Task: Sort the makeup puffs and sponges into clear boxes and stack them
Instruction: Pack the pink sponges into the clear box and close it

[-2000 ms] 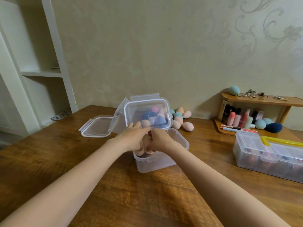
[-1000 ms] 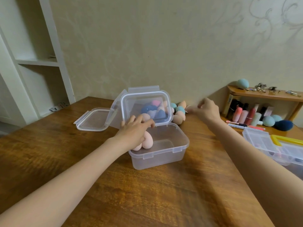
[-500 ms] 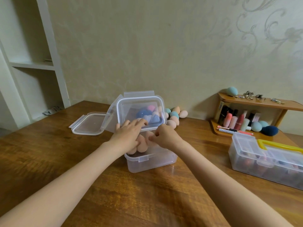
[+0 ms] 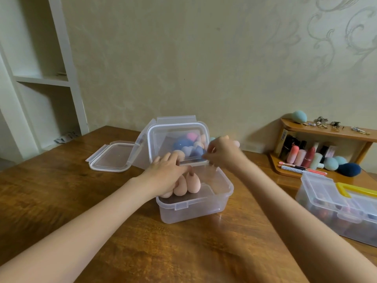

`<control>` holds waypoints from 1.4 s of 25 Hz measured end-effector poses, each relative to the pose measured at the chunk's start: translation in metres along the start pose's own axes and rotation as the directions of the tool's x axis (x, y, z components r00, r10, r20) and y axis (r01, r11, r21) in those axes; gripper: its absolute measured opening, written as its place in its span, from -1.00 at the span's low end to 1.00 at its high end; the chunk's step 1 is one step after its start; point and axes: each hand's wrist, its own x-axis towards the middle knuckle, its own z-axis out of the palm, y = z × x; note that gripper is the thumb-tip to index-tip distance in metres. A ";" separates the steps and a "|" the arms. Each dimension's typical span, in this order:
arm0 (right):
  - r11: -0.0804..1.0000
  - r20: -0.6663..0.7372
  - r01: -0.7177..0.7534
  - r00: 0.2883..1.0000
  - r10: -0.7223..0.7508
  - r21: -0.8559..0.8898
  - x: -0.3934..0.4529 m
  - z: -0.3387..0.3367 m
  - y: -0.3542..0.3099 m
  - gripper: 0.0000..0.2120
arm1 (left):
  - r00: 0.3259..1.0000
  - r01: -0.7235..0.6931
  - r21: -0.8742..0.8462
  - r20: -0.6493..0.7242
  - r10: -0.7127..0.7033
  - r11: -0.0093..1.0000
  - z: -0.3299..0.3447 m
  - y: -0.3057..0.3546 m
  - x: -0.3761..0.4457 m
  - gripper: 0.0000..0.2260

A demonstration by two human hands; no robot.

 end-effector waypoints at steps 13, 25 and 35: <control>0.925 -0.191 -0.161 0.953 0.237 0.343 0.036 0.019 0.044 -0.65 | 0.996 -0.084 0.045 0.027 0.083 0.995 0.004 -0.005 0.006 -0.64; 0.829 0.144 0.274 0.962 -0.233 -0.488 -0.028 0.033 -0.009 -0.68 | 0.996 -0.054 0.033 0.068 0.052 0.998 -0.001 0.000 0.004 -0.55; 0.850 0.414 0.207 0.910 0.014 -0.484 -0.024 0.005 -0.012 -0.77 | 0.975 -0.139 0.195 0.197 0.100 0.971 -0.005 0.003 0.006 -0.28</control>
